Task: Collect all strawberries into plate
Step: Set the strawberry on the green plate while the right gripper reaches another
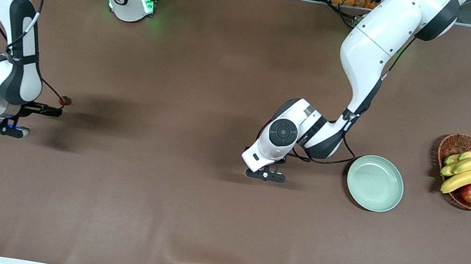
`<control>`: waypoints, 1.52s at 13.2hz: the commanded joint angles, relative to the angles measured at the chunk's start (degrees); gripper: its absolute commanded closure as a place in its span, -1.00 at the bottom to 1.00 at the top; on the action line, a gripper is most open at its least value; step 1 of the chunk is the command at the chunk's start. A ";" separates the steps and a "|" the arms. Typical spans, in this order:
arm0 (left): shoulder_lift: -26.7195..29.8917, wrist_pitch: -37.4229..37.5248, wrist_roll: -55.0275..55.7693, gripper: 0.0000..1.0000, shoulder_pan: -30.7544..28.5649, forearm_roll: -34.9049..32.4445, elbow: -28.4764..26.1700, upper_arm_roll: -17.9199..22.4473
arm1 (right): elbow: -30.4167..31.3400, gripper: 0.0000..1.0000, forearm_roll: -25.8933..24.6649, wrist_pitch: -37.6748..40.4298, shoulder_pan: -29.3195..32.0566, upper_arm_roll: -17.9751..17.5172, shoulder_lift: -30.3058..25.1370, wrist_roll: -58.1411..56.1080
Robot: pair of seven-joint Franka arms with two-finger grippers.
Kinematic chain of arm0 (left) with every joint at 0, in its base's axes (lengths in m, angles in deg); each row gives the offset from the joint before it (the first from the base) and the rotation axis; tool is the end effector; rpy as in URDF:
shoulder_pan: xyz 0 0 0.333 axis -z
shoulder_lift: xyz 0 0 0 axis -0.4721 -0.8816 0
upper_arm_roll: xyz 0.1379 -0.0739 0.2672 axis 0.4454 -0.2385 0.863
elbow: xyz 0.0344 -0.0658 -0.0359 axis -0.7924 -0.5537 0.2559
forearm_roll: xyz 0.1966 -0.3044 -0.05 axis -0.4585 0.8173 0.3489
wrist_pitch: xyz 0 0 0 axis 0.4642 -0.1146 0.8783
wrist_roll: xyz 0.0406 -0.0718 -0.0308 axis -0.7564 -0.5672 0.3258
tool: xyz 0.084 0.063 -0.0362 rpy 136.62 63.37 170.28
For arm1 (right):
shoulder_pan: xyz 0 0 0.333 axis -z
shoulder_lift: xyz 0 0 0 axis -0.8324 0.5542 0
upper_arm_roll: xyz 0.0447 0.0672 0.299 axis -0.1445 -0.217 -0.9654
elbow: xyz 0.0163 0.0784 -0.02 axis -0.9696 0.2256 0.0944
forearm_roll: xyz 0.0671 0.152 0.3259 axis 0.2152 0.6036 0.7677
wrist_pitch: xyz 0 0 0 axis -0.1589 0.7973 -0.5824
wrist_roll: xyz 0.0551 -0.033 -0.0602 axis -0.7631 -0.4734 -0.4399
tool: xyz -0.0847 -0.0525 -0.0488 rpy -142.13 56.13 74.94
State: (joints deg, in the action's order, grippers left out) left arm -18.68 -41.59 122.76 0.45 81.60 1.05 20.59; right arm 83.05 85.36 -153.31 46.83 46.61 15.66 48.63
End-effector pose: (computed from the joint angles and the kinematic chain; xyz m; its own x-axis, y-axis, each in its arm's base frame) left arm 0.5580 -0.4133 0.1883 0.9980 -0.0400 -0.0496 -0.0369 -0.9974 0.0623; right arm 0.5499 -0.1343 0.2288 0.9272 -0.1245 -0.3533 -0.1353 -0.9908 -0.0059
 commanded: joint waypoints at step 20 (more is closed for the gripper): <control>18.53 16.03 -20.36 1.00 -27.56 -1.70 -13.16 -0.09 | 9.92 -1.00 -0.65 -7.25 0.73 -0.68 -0.37 -2.60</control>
State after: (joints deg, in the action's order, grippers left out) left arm -2.06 -22.63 102.45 -26.25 81.15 -7.17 21.48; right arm 91.71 85.35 -159.41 46.83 46.45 15.72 46.68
